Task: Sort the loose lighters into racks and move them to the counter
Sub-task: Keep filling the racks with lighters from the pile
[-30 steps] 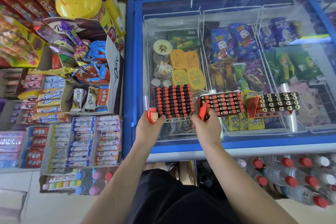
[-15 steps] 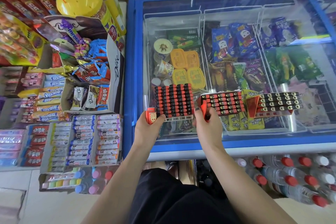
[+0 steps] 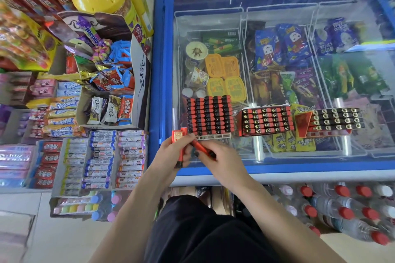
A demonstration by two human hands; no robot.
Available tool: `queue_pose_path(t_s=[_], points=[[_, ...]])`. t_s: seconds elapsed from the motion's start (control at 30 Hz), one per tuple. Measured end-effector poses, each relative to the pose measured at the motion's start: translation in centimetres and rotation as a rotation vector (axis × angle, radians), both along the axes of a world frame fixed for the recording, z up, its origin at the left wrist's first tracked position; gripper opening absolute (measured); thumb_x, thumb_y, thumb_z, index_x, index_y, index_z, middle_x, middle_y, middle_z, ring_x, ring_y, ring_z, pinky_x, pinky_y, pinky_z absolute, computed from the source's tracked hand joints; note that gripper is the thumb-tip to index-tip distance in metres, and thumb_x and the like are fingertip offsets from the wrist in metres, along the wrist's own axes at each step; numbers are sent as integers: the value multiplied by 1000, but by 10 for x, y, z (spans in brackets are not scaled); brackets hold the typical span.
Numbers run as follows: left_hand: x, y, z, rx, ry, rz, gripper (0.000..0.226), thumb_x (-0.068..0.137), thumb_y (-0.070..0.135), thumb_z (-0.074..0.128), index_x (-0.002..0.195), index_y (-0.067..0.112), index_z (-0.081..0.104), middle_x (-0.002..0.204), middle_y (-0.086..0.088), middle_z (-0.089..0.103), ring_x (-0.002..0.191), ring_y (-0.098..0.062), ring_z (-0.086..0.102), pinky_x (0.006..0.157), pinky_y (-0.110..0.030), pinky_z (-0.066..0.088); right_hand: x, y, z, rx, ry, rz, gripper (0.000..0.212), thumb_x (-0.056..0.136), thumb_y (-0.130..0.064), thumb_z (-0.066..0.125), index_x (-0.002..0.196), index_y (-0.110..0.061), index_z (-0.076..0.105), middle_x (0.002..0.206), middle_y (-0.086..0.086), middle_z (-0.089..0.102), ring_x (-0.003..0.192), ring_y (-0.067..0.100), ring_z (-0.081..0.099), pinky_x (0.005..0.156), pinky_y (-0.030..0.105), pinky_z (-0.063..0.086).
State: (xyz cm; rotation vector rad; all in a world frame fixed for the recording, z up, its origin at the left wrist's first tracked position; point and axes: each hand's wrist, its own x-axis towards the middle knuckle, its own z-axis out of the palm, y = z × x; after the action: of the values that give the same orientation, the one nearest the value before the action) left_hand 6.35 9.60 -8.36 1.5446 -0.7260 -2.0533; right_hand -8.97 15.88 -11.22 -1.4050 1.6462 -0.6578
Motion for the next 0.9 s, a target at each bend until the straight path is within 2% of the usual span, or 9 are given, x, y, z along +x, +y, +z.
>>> queue_pose_path(t_s=[0.1, 0.2, 0.27, 0.33, 0.43, 0.6, 0.7, 0.8, 0.9], points=[[9, 1, -1, 50, 64, -22, 9, 102, 14, 62, 98, 6, 62, 66, -5, 52, 48, -11, 36, 42, -19, 30, 0, -3, -4, -14, 32, 46, 19, 101, -29, 62, 117, -30, 71, 98, -13, 65, 79, 3, 57, 69, 28, 48], [14, 2, -5, 41, 71, -25, 10, 102, 13, 62, 101, 4, 65, 72, -9, 58, 49, -11, 38, 42, -20, 31, 1, -4, -6, 8, 26, 44, 20, 100, -26, 63, 118, -24, 72, 101, -6, 66, 86, 11, 61, 76, 34, 52], [15, 3, -8, 16, 62, -17, 10, 101, 12, 62, 101, 3, 66, 73, -10, 60, 49, -12, 39, 43, -20, 31, 3, -4, -7, 42, 1, 19, 20, 99, -23, 64, 118, -20, 71, 103, -5, 66, 88, 11, 61, 79, 31, 52], [15, 5, -10, -27, 45, -3, 9, 101, 10, 61, 101, 3, 66, 72, -10, 61, 48, -12, 39, 43, -20, 33, 3, -3, -7, 78, -47, -14, 19, 99, -20, 64, 117, -20, 70, 99, -8, 65, 80, 3, 58, 72, 20, 45], [12, 9, -13, -123, 2, -5, 9, 102, 8, 60, 101, 1, 66, 71, -10, 64, 47, -12, 41, 44, -21, 38, 3, -2, -7, 156, -133, -58, 15, 100, -17, 64, 113, -21, 70, 88, -8, 65, 63, 0, 51, 62, 16, 40], [9, 10, -22, -194, -85, 16, 10, 101, 13, 66, 95, 7, 70, 75, -12, 67, 50, -15, 43, 49, -25, 40, 0, -2, -7, 252, -141, -203, 33, 98, -18, 63, 130, -24, 60, 108, -4, 63, 86, 3, 60, 71, 13, 43], [9, 9, -30, -230, -129, 34, 10, 101, 15, 66, 92, 10, 70, 77, -14, 69, 50, -17, 43, 49, -28, 41, -3, 1, -6, 333, -344, -399, 15, 101, -20, 52, 113, -23, 61, 80, 1, 57, 61, 6, 49, 55, 18, 39], [10, 8, -36, -234, -140, 55, 11, 101, 16, 66, 95, 7, 69, 78, -14, 69, 51, -18, 41, 50, -29, 39, -6, 2, -10, 398, -498, -627, 21, 103, -16, 43, 106, -19, 63, 83, 10, 56, 66, 16, 47, 56, 28, 36], [8, 8, -40, -241, -150, 50, 11, 102, 16, 66, 97, 7, 69, 79, -13, 70, 52, -18, 41, 50, -30, 38, -9, 2, -6, 411, -483, -625, 23, 103, -8, 43, 109, -16, 64, 83, 6, 61, 63, 15, 50, 50, 23, 38]])
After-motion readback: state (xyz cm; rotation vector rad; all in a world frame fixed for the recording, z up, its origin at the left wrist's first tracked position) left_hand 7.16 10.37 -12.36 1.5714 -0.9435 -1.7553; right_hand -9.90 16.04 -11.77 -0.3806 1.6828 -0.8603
